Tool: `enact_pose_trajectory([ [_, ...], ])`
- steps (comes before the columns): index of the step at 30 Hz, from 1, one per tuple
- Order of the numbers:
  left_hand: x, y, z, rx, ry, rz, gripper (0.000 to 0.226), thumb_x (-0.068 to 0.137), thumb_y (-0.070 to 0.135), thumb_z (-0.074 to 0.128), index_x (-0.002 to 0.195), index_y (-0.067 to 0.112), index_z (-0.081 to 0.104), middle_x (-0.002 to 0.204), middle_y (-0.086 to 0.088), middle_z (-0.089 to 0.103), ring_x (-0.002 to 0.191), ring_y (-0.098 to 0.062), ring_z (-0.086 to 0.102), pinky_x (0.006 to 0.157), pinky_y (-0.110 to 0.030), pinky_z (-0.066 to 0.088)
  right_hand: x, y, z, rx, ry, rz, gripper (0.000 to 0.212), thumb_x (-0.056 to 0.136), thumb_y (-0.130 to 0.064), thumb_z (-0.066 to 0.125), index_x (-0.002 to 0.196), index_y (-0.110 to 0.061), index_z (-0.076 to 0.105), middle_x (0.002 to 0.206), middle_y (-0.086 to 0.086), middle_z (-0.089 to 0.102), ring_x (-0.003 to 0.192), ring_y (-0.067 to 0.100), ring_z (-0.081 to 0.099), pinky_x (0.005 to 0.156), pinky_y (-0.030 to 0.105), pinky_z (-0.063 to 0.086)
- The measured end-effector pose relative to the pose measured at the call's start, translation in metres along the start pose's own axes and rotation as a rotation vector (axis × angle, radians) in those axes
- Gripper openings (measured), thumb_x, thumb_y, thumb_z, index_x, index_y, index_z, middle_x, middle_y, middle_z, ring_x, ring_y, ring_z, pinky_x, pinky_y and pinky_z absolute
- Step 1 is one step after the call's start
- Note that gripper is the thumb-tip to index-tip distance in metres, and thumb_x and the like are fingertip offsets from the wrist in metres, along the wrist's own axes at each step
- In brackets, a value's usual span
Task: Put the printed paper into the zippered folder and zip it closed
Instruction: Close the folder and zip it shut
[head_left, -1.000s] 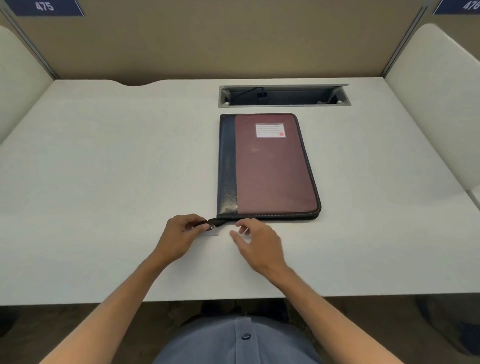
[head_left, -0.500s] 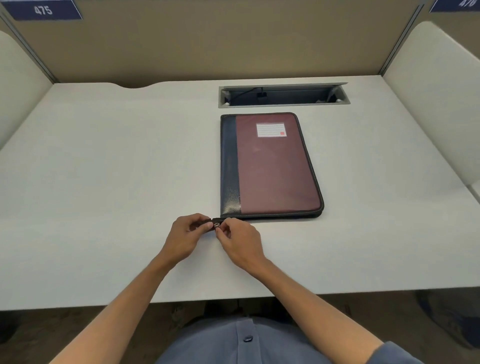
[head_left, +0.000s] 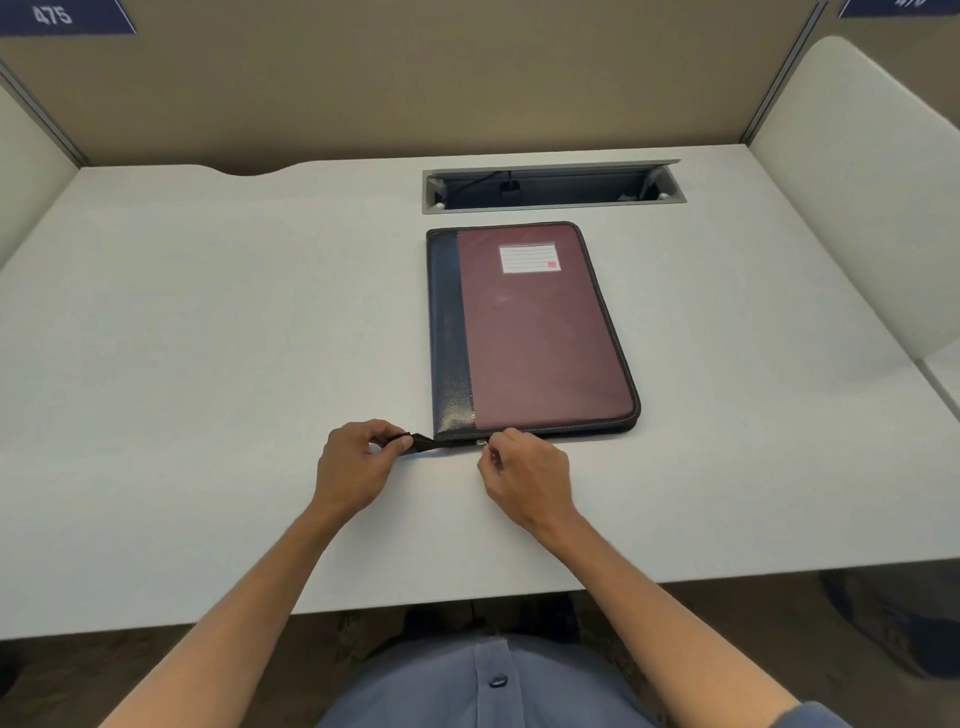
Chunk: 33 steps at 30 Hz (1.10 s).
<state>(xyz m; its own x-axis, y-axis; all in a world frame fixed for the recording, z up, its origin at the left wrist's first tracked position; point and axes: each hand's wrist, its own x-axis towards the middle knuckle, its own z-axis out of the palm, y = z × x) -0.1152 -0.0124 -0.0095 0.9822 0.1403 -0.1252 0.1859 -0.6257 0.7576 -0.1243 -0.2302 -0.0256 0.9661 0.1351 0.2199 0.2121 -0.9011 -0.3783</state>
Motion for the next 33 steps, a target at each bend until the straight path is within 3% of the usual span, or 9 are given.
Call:
enact_pose_trajectory([
  [6, -0.001, 0.002, 0.001, -0.018, 0.03, 0.007, 0.025, 0.081, 0.023, 0.073, 0.068, 0.043, 0.067, 0.074, 0.018, 0.071, 0.082, -0.009, 0.066, 0.076, -0.032, 0.051, -0.005, 0.038, -0.014, -0.096, 0.06, 0.089, 0.028, 0.081, -0.022, 0.061, 0.058, -0.019, 0.046, 0.056, -0.005, 0.049, 0.053, 0.013, 0.038, 0.039, 0.021, 0.026],
  [14, -0.001, 0.002, 0.003, -0.01, 0.084, -0.036, 0.02, 0.083, 0.024, 0.072, 0.071, 0.039, 0.068, 0.077, 0.02, 0.07, 0.084, -0.011, 0.065, 0.075, -0.032, 0.05, -0.009, 0.082, -0.033, -0.117, 0.079, 0.152, 0.028, 0.08, -0.019, 0.063, 0.057, -0.02, 0.046, 0.052, -0.007, 0.045, 0.048, 0.012, 0.038, 0.037, 0.019, 0.025],
  [20, -0.002, -0.002, 0.005, -0.048, 0.112, -0.066, 0.013, 0.083, 0.021, 0.072, 0.076, 0.031, 0.071, 0.079, 0.016, 0.071, 0.086, -0.013, 0.065, 0.072, -0.025, 0.046, -0.016, 0.121, -0.05, -0.184, 0.094, 0.222, 0.028, 0.08, -0.019, 0.064, 0.058, -0.02, 0.046, 0.051, -0.008, 0.042, 0.047, 0.011, 0.035, 0.042, 0.015, 0.011],
  [24, -0.003, 0.003, 0.011, -0.04, 0.148, -0.081, 0.01, 0.084, 0.019, 0.071, 0.078, 0.027, 0.071, 0.08, 0.01, 0.071, 0.088, -0.019, 0.066, 0.075, -0.029, 0.046, -0.014, 0.133, -0.053, -0.172, 0.095, 0.223, 0.025, 0.084, -0.02, 0.063, 0.063, -0.019, 0.051, 0.055, -0.008, 0.048, 0.05, 0.013, 0.04, 0.04, 0.017, 0.02],
  [26, -0.006, 0.009, 0.019, 0.052, 0.22, -0.076, 0.007, 0.084, 0.017, 0.068, 0.088, 0.021, 0.072, 0.088, 0.003, 0.073, 0.093, -0.024, 0.065, 0.083, -0.035, 0.045, -0.014, 0.136, -0.054, -0.123, 0.105, 0.242, 0.023, 0.087, -0.022, 0.063, 0.066, -0.02, 0.053, 0.059, -0.008, 0.051, 0.054, 0.013, 0.044, 0.04, 0.019, 0.026],
  [30, -0.015, 0.029, 0.052, 0.384, 0.336, 0.179, 0.037, 0.086, 0.022, 0.057, 0.122, 0.017, 0.058, 0.128, -0.005, 0.058, 0.121, -0.026, 0.051, 0.101, -0.044, 0.027, -0.019, 0.144, -0.054, -0.029, 0.123, 0.241, 0.019, 0.09, -0.028, 0.064, 0.073, -0.021, 0.059, 0.066, -0.01, 0.055, 0.059, 0.01, 0.047, 0.044, 0.015, 0.026],
  [33, -0.013, 0.058, 0.083, 0.473, 0.215, 0.445, 0.048, 0.086, 0.038, 0.055, 0.129, 0.017, 0.055, 0.14, -0.006, 0.049, 0.132, -0.023, 0.042, 0.105, -0.042, 0.026, -0.018, 0.146, -0.053, 0.001, 0.129, 0.233, 0.01, 0.092, -0.027, 0.063, 0.084, -0.02, 0.066, 0.073, -0.008, 0.061, 0.063, 0.012, 0.054, 0.046, 0.022, 0.039],
])
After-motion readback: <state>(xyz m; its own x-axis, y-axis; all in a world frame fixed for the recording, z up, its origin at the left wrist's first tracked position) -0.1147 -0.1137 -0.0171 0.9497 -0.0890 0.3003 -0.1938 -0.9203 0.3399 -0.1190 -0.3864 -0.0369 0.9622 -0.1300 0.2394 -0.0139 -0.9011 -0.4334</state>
